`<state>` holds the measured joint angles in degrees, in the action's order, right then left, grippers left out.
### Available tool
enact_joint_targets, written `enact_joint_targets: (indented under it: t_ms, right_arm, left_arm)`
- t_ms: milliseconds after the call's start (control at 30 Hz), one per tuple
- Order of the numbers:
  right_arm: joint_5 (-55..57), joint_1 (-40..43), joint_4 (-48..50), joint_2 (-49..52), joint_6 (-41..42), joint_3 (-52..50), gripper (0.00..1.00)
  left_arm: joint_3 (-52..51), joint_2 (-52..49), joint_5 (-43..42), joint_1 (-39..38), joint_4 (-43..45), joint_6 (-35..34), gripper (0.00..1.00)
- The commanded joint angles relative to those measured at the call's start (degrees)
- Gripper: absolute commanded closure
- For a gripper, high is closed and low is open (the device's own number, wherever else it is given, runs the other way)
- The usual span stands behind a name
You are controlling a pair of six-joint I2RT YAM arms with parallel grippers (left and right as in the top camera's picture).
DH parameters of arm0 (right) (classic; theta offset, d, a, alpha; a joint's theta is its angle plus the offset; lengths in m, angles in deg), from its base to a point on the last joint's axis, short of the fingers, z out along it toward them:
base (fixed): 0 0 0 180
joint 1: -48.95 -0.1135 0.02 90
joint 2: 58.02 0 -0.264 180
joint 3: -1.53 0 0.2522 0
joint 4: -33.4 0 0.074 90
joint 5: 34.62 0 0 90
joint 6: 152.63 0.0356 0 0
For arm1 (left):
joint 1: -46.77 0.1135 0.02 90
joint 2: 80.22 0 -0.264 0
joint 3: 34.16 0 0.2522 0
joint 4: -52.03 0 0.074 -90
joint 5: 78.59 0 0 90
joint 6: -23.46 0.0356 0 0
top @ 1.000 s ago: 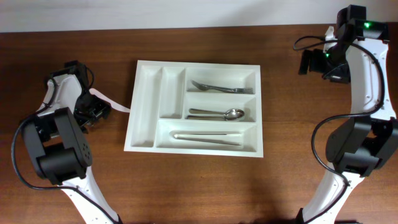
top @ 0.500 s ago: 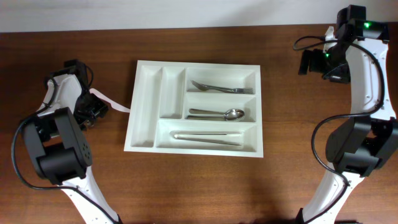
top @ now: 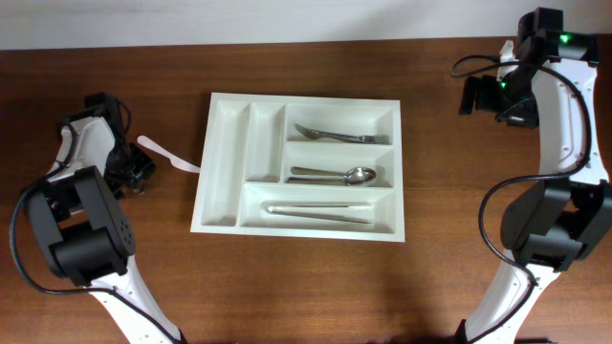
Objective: Pack container
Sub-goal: 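Lower the left gripper and close it on the small spoon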
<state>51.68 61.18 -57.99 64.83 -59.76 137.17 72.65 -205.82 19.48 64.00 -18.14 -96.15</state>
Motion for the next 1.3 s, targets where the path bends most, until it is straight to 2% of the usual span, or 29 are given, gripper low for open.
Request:
enact_joint_targets:
  t_ms: [0, 233, 600, 733, 800, 967, 1100, 1267]
  right_arm:
    - [0.1, -0.2, 0.0, -0.9, 0.4, 0.6, 0.01]
    - [0.1, -0.2, 0.0, -0.9, 0.4, 0.6, 0.01]
    - [0.1, -0.2, 0.0, -0.9, 0.4, 0.6, 0.01]
    - [0.1, -0.2, 0.0, -0.9, 0.4, 0.6, 0.01]
    - [0.1, -0.2, 0.0, -0.9, 0.4, 0.6, 0.01]
    - [0.1, -0.2, 0.0, -0.9, 0.4, 0.6, 0.01]
    - [0.1, -0.2, 0.0, -0.9, 0.4, 0.6, 0.01]
    - [0.1, -0.2, 0.0, -0.9, 0.4, 0.6, 0.01]
  left_arm:
    - [-0.3, -1.2, -4.0, 0.3, 1.1, 4.0, 0.39]
    - [-0.3, -1.6, -5.8, 0.3, 1.9, 4.4, 0.40]
    - [-0.3, -6.3, -5.8, 0.3, -1.8, 4.4, 0.50]
    - [-0.3, -6.3, -5.8, 0.3, -2.1, 4.4, 0.60]
    - [-0.3, -6.3, -5.8, 0.3, -2.5, 4.4, 0.72]
    - [-0.3, -6.3, -5.8, 0.3, -3.0, 4.4, 0.80]
    - [-0.3, -6.3, -5.7, 0.3, -3.7, 4.4, 0.98]
    - [0.0, -6.3, -5.7, 0.3, -5.4, 4.4, 0.98]
